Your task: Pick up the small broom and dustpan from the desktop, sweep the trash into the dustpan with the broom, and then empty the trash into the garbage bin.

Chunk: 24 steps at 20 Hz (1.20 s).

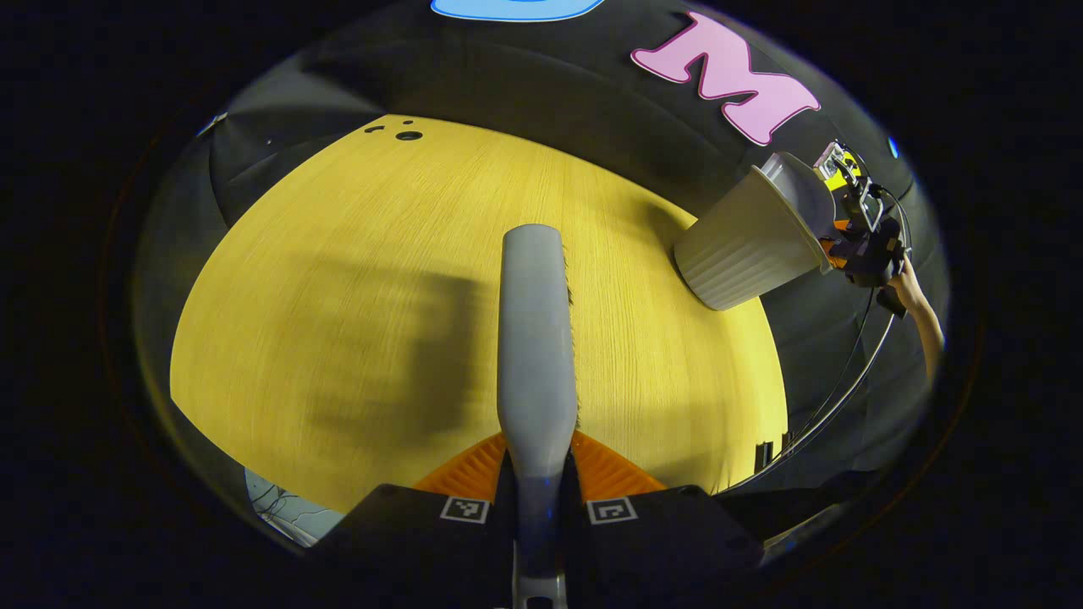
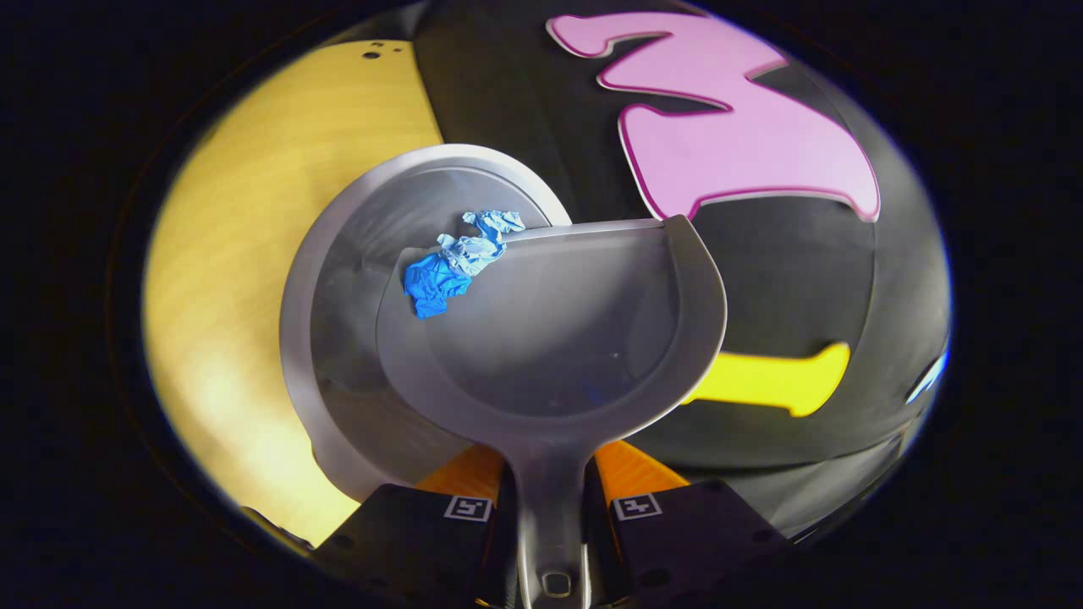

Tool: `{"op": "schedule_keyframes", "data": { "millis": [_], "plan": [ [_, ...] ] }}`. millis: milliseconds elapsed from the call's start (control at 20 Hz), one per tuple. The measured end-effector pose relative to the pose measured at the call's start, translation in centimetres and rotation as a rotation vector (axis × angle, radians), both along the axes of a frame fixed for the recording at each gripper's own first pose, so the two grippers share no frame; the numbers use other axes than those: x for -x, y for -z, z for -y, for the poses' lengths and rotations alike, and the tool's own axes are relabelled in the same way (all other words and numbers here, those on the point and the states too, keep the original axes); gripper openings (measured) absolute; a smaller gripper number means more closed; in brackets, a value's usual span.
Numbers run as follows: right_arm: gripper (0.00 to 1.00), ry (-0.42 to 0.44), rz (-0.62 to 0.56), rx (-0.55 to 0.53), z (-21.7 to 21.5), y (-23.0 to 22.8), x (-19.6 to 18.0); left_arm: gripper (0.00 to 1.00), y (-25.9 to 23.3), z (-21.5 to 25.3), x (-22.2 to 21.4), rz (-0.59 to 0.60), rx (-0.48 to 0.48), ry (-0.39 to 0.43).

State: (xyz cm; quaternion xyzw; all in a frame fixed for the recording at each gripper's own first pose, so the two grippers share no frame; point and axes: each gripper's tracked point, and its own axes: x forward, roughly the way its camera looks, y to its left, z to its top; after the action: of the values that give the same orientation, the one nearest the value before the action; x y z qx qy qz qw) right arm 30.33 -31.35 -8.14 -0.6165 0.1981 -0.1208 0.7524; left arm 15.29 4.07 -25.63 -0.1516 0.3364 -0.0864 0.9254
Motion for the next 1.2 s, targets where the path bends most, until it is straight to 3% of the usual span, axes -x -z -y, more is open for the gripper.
{"op": "schedule_keyframes", "data": {
  "millis": [100,300,500,550,700,900,1000,1200],
  "plan": [
    [0.37,-0.027,0.013,0.087,0.2,-1.5,0.2,0.31,0.4,-0.3,0.1,-0.005,-0.004,-0.001],
    [0.37,-0.016,0.011,0.147,1.2,-2.0,-0.5,0.28,0.7,-0.8,0.1,-0.006,-0.002,-0.004],
    [0.37,-0.006,-0.002,0.073,1.4,-1.5,-0.4,0.31,0.7,-1.1,0.0,-0.005,-0.01,-0.008],
    [0.37,-0.009,0.001,0.051,1.5,-1.5,-0.4,0.28,0.7,-1.2,0.1,-0.004,-0.011,-0.01],
    [0.37,-0.018,0.007,-0.087,0.9,-1.3,-0.2,0.28,0.5,-1.5,0.0,0.003,-0.02,-0.022],
    [0.37,0.042,0.001,-0.369,0.8,-0.5,0.3,0.24,-0.4,-2.2,0.0,0.016,-0.027,-0.039],
    [0.37,0.072,0.002,-0.489,1.2,-0.5,0.8,0.28,-0.6,-2.6,-0.2,0.024,-0.035,-0.048],
    [0.37,0.089,0.082,-0.73,2.1,-2.2,1.1,0.28,-0.9,-3.3,0.0,0.026,-0.034,-0.07]
  ]
}}
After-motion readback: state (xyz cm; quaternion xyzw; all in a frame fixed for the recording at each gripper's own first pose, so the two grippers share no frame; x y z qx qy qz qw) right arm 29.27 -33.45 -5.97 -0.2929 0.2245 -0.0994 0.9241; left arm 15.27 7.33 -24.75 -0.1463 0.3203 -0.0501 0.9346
